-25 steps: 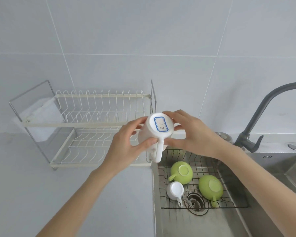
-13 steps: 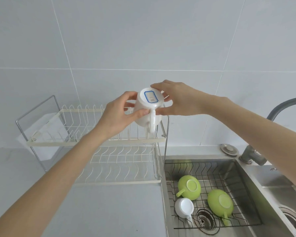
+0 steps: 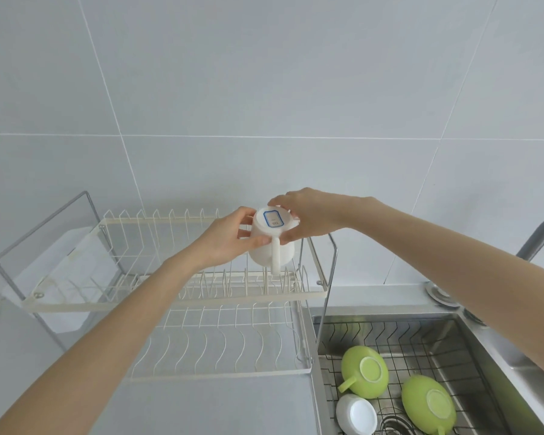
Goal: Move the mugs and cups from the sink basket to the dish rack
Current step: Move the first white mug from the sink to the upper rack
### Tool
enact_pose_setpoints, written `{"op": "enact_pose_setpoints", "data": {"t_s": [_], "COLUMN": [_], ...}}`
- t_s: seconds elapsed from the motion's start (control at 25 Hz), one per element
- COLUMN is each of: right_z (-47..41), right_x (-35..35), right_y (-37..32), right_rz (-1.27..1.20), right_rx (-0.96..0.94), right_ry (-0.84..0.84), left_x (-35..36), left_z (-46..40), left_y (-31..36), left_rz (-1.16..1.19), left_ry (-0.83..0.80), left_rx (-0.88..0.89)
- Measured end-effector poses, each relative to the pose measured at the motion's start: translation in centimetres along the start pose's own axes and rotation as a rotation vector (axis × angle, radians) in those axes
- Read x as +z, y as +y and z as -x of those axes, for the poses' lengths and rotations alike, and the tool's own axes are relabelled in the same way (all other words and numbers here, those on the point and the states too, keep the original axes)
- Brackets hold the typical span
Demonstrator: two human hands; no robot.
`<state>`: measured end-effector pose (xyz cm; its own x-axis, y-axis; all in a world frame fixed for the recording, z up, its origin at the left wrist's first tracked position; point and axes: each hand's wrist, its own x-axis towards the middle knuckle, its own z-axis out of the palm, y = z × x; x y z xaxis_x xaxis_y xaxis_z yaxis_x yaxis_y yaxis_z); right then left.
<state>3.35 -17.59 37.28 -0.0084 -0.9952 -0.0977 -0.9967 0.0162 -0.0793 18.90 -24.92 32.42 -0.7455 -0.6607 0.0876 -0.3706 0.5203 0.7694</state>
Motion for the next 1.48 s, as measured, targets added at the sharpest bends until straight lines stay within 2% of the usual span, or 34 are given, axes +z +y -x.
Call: {"op": "enact_pose_setpoints", "data": {"t_s": [0.12, 0.32, 0.8, 1.08, 1.48], "right_z": [-1.2, -2.1, -2.0, -2.0, -1.8], "right_x": [1.2, 2.6, 2.9, 3.1, 2.9], "right_y": [0.5, 0.6, 0.5, 0.3, 0.3], "right_rz": [0.009, 0.165, 0.235, 0.255, 0.248], "right_rx": [0.02, 0.057, 0.016, -0.008, 0.026], "right_ry": [-0.065, -0.111, -0.046, -0.009, -0.069], "left_x": [0.7, 1.2, 1.4, 1.6, 1.3], "left_z": [-0.9, -1.4, -1.5, -1.4, -1.5], "left_y": [-1.1, -2.0, -2.0, -2.1, -2.2], "left_rz": [-0.033, -0.075, -0.137, -0.148, -0.236], "left_ry": [-0.074, -0.159, -0.162, -0.104, -0.188], "left_rx": [-0.059, -0.136, -0.134, -0.094, -0.107]}}
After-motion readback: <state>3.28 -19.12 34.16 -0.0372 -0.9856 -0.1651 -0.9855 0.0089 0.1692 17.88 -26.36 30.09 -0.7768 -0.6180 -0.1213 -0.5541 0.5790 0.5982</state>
